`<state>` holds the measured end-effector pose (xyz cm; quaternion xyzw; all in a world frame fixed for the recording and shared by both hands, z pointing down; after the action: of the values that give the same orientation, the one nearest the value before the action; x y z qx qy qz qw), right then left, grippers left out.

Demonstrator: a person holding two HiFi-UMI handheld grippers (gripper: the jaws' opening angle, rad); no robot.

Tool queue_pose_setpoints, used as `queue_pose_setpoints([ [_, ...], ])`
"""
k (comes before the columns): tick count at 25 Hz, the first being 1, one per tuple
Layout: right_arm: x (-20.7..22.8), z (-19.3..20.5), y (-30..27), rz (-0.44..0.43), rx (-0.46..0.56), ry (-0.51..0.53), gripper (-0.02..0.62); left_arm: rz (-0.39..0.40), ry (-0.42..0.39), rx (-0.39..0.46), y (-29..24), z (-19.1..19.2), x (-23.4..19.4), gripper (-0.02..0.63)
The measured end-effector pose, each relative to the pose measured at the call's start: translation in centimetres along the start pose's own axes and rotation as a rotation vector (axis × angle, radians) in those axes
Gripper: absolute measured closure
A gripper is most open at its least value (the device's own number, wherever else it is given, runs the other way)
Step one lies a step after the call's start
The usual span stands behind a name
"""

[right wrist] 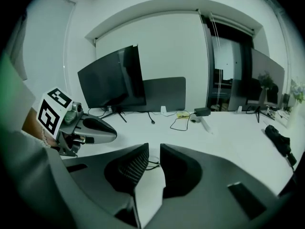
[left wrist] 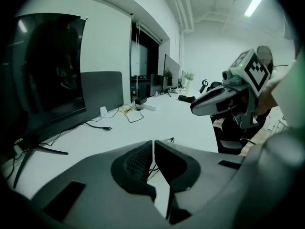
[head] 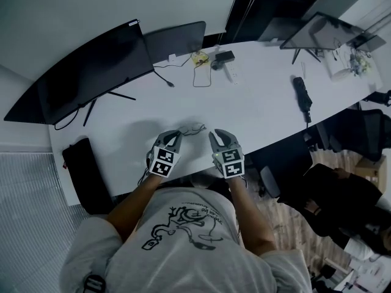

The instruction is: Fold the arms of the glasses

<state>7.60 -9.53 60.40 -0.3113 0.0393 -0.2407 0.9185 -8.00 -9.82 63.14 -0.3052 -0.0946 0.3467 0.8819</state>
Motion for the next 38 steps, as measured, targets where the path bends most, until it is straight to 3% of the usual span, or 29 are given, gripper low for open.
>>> queue_pose_setpoints([
  [19, -2.5, -11.9, 9.4, -0.069, 0.212, 0.02, 0.566, 0.102, 0.145, 0.296, 9.1, -12.5, 2.3, 0.584],
  [38, -4.7, -19.1, 17.9, -0.113, 0.352, 0.063, 0.568, 0.108, 0.123, 0.495, 17.6, -20.6, 3.9, 0.586],
])
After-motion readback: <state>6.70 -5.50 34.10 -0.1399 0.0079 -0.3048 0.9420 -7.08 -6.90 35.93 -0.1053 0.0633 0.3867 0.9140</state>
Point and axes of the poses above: the fingertips, and each gripper's own axes: y backward along the fingers, x to its right, z out of its underside, the point moved 4 cm from there along y, backward along the fingers, and after that the axes turned 2 degrees about z, right-handed, at the moved point
